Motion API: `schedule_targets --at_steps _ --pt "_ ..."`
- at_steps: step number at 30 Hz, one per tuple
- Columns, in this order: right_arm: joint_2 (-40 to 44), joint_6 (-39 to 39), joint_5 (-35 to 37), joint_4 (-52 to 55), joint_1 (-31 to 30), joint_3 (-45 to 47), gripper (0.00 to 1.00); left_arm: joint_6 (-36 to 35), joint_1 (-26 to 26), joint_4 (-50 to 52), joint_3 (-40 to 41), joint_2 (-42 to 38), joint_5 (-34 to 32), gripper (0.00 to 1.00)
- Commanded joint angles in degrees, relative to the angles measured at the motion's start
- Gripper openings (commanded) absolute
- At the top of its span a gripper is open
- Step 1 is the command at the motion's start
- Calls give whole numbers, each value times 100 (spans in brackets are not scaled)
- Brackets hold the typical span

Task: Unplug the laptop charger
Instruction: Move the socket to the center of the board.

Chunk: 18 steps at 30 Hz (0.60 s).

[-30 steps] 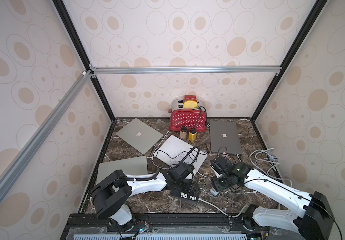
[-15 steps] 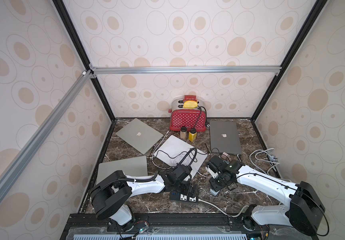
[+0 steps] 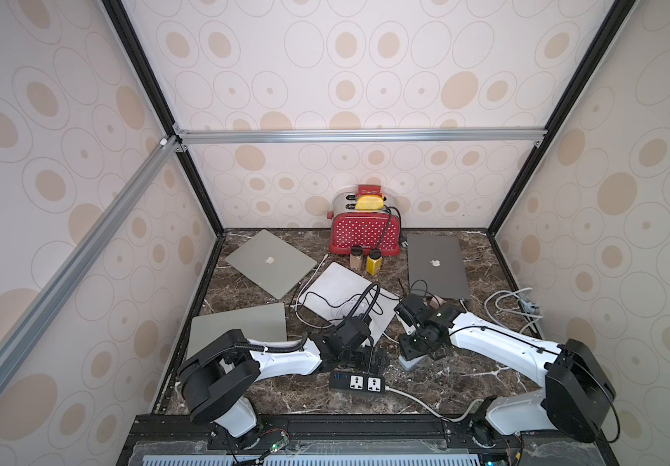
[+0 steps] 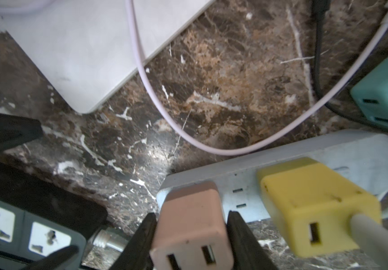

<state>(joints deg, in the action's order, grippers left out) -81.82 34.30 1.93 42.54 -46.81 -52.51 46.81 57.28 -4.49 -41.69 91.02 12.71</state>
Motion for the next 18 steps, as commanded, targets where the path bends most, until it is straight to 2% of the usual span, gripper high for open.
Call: schedule_targets --at_steps 1,6,10,13,15,18 --pt "-496 409 -140 -1088 16 -245 0 312 -24 -427 -61 335 -459 99" --pt "-822 606 -43 -1172 25 -584 0 623 -13 -972 -15 716 -570 99" --pt "-789 979 -197 -1633 31 -361 0 823 5 -1121 60 797 -911 99" --pt "-679 1078 -206 -1742 25 -237 0 670 85 -946 119 645 -1402 99" --pt "-640 1054 -185 -1659 24 -274 0 465 226 -669 142 473 -1980 99" --pt "-588 1026 -276 -1627 27 -286 0 232 390 -913 333 413 -2648 99"
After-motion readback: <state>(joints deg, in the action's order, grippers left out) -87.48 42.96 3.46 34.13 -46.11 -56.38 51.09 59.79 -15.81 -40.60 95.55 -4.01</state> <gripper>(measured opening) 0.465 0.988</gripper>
